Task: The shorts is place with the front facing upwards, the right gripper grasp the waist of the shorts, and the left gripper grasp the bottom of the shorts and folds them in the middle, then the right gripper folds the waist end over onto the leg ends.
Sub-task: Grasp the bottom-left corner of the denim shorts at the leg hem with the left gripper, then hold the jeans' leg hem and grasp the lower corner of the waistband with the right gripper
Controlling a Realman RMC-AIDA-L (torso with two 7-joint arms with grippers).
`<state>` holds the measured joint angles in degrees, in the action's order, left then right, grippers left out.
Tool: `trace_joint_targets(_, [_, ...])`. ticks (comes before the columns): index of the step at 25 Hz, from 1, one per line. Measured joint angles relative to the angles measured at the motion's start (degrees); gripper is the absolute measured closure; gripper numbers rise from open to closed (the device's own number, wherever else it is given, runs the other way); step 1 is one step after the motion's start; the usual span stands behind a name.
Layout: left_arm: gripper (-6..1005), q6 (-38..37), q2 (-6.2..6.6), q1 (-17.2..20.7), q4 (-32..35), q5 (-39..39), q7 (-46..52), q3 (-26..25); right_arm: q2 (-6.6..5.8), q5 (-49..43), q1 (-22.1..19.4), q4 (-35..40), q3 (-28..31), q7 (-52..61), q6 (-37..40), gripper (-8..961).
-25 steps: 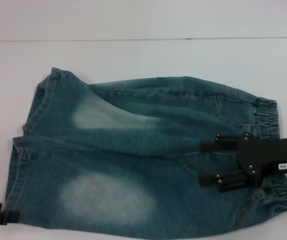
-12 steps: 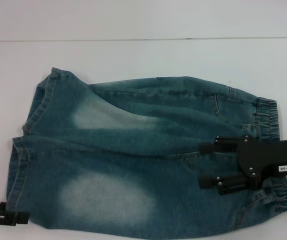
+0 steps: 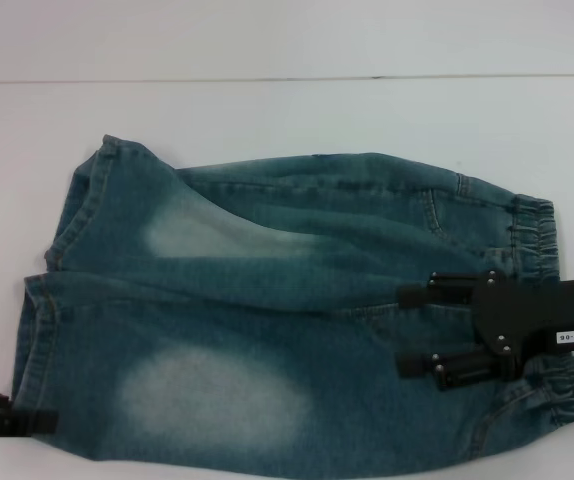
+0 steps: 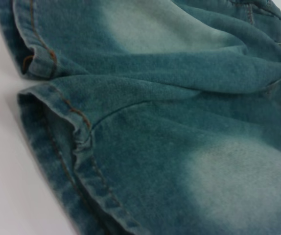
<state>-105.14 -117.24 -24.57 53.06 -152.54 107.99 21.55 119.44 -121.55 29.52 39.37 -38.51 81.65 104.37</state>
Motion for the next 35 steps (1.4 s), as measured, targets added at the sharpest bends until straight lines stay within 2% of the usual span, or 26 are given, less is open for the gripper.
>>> trace_joint_targets(6, [576,1.5,-0.28,0.0,0.0,0.0,-0.2,0.1,0.0,0.0,0.0,0.0,0.1,0.0,0.1,14])
trace_joint_targets(16, [868,-1.4,-0.2,-0.1,1.1,1.2,0.5,-0.4,0.0,0.0,-0.2,0.0,0.5,0.2,0.2,15])
trace_joint_targets(19, [921,-1.7,-0.16,-0.5,1.1,2.0,1.5,-0.5,-0.11,0.1,-0.1,0.0,1.1,1.4,0.2,15])
trace_joint_targets(21, [956,-2.1,-0.07,-0.8,1.1,2.9,1.8,-0.6,-0.64,0.1,0.1,0.3,3.2,4.6,0.2,15])
trace_joint_targets(22, [956,-2.6,0.01,-0.9,1.1,3.4,1.9,-0.7,-1.04,0.2,0.2,0.5,4.4,6.4,0.2,15])
trace_joint_targets(26, [954,-3.4,0.17,-1.9,0.8,4.1,2.3,-2.0,-4.21,1.7,0.5,0.5,8.1,13.9,0.4,15])
trace_joint_targets(29, [959,-3.4,0.24,-2.8,0.3,4.9,2.6,-3.0,-6.9,2.3,0.7,0.6,8.1,17.9,1.1,15])
trace_joint_targets(32, [966,-3.5,0.46,-3.1,0.1,6.6,2.7,-3.2,-10.35,2.2,1.1,0.9,8.2,21.5,3.7,16])
trace_joint_targets(35, [966,-3.1,0.65,-3.3,0.1,8.2,2.8,-3.3,-12.79,1.6,1.3,2.3,7.7,22.9,7.6,16])
